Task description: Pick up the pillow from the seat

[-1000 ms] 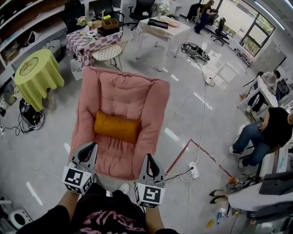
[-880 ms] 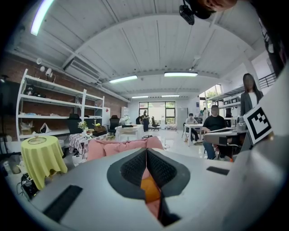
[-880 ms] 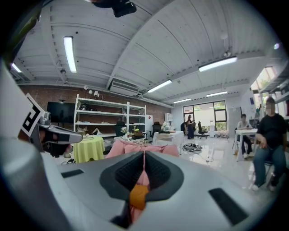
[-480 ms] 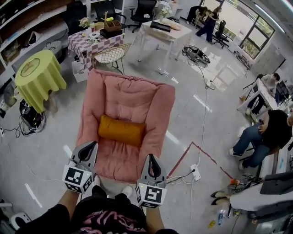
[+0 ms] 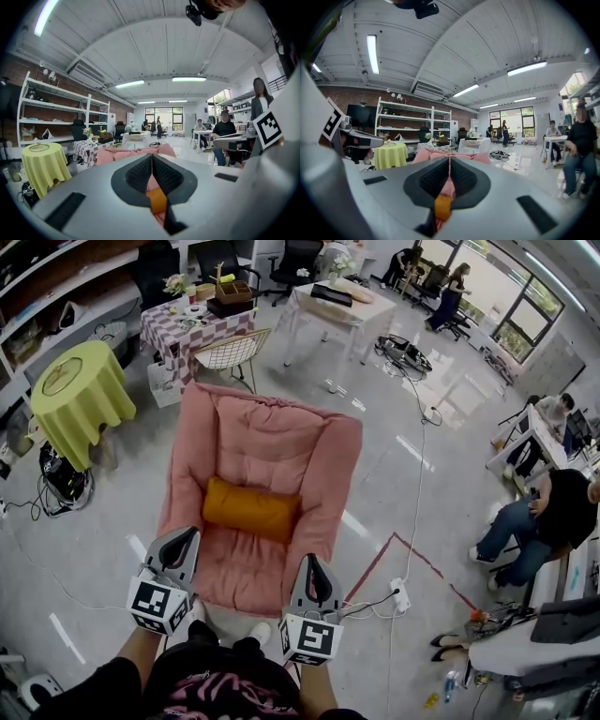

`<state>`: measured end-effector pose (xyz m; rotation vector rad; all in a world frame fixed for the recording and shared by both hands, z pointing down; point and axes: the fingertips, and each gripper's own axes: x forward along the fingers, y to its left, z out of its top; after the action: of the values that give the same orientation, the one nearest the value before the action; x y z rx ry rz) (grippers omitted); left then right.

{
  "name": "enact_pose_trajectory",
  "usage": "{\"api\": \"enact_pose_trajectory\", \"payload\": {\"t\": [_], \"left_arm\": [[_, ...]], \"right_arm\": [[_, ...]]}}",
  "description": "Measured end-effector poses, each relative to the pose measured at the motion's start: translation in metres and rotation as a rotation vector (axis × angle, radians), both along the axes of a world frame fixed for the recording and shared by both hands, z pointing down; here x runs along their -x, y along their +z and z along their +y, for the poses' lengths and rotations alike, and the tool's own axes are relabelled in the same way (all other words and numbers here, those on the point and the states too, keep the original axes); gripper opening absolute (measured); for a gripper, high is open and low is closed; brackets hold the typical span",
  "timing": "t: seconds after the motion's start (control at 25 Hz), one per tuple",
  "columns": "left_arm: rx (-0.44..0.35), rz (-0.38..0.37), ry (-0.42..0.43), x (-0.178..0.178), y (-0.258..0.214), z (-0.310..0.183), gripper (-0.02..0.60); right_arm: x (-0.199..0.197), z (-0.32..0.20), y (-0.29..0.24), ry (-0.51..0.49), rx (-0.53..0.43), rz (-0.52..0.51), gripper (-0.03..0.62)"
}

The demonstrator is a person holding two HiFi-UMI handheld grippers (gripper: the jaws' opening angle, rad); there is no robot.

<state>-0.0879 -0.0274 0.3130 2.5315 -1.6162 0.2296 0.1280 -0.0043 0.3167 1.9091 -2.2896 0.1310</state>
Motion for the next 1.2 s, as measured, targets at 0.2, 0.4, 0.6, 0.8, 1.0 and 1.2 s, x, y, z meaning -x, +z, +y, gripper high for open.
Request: {"api": "enact_pose_trajectory", "payload": {"t": [0.2, 0.4, 0.6, 0.8, 1.0, 1.2], "left_arm": [[0.015, -0.004, -0.003, 0.003, 0.007, -0.005, 0.011], [0.032, -0.004, -0.007, 0.006, 0.015, -0.012, 0.011], [0.053, 0.002, -0.011, 0.009, 0.024, -0.019, 0.011], [0.069, 0.008, -0.013, 0.012, 0.035, -0.024, 0.011], [0.096, 0.008, -0.014, 0.014, 0.051, -0.031, 0.011], [0.119, 0.009, -0.017, 0.016, 0.069, -0.039, 0.011]], "right_arm": [[0.003, -0.006, 0.007, -0.005, 0.017, 0.000, 0.021], [0.008, -0.012, 0.014, -0.013, 0.034, 0.001, 0.021], [0.010, -0.018, 0.023, -0.015, 0.056, 0.011, 0.021], [0.013, -0.022, 0.036, -0.018, 0.080, 0.017, 0.021], [0.015, -0.028, 0.051, -0.017, 0.105, 0.012, 0.021], [0.022, -0.036, 0.067, -0.028, 0.124, 0.009, 0.021]]}}
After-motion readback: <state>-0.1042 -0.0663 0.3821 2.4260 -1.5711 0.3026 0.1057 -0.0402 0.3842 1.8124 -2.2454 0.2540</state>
